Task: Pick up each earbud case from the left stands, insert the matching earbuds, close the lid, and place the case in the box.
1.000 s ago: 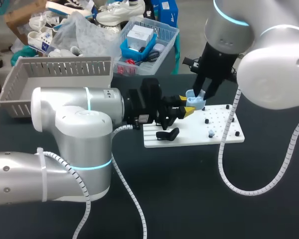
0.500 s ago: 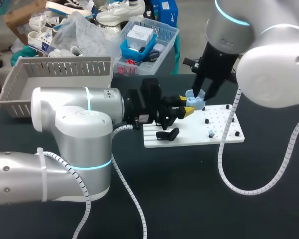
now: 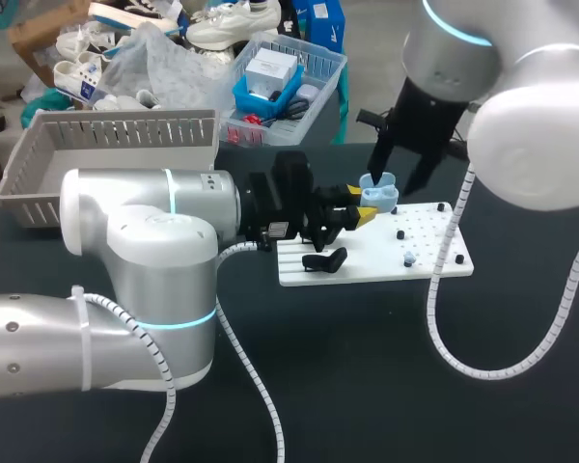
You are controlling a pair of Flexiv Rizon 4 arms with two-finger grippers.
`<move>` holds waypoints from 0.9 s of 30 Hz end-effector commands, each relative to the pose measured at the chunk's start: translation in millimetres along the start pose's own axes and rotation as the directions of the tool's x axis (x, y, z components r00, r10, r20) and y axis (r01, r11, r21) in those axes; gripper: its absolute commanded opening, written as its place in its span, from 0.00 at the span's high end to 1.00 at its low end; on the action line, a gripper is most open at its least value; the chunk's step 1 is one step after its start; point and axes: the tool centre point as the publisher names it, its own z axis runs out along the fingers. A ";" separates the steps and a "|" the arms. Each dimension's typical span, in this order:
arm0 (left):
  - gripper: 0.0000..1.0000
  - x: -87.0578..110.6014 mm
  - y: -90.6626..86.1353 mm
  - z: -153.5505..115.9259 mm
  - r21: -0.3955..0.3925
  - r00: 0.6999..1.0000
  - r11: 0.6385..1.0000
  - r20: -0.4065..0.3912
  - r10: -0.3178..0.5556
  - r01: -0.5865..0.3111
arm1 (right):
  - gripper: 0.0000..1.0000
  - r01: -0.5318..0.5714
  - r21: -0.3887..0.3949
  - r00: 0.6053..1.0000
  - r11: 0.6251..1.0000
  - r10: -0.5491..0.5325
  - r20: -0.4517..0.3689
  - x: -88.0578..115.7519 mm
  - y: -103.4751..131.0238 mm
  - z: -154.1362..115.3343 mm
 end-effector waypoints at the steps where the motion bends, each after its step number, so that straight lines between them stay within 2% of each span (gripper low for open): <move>1: 1.00 0.5 -0.8 0.4 -0.006 1.000 1.000 0.003 0.000 0.000 | 0.60 0.018 -0.040 0.999 0.999 -0.016 0.032 12.9 -15.0 -8.7; 6: 1.00 0.5 -0.8 0.4 -0.006 1.000 1.000 0.003 0.000 0.000 | 0.56 0.091 -0.083 0.990 0.992 -0.081 0.115 28.2 -26.4 -14.0; 9: 1.00 0.5 -0.8 0.4 -0.006 1.000 1.000 0.003 0.000 0.000 | 0.53 0.116 -0.090 0.985 0.989 -0.103 0.140 35.4 -35.5 -12.6; 11: 1.00 0.5 -0.8 0.4 -0.006 1.000 1.000 0.003 0.000 0.000 | 0.53 0.122 -0.091 0.983 0.988 -0.108 0.146 38.0 -41.9 -9.4; 17: 1.00 0.5 -0.8 0.4 -0.006 1.000 1.000 0.003 0.000 0.000 | 0.53 0.124 -0.082 0.982 0.989 -0.110 0.151 45.8 -57.5 4.5; 27: 1.00 0.5 -0.8 0.4 -0.006 1.000 1.000 0.003 0.000 0.000 | 0.52 0.098 -0.031 0.993 0.995 -0.096 0.071 52.1 -70.8 44.4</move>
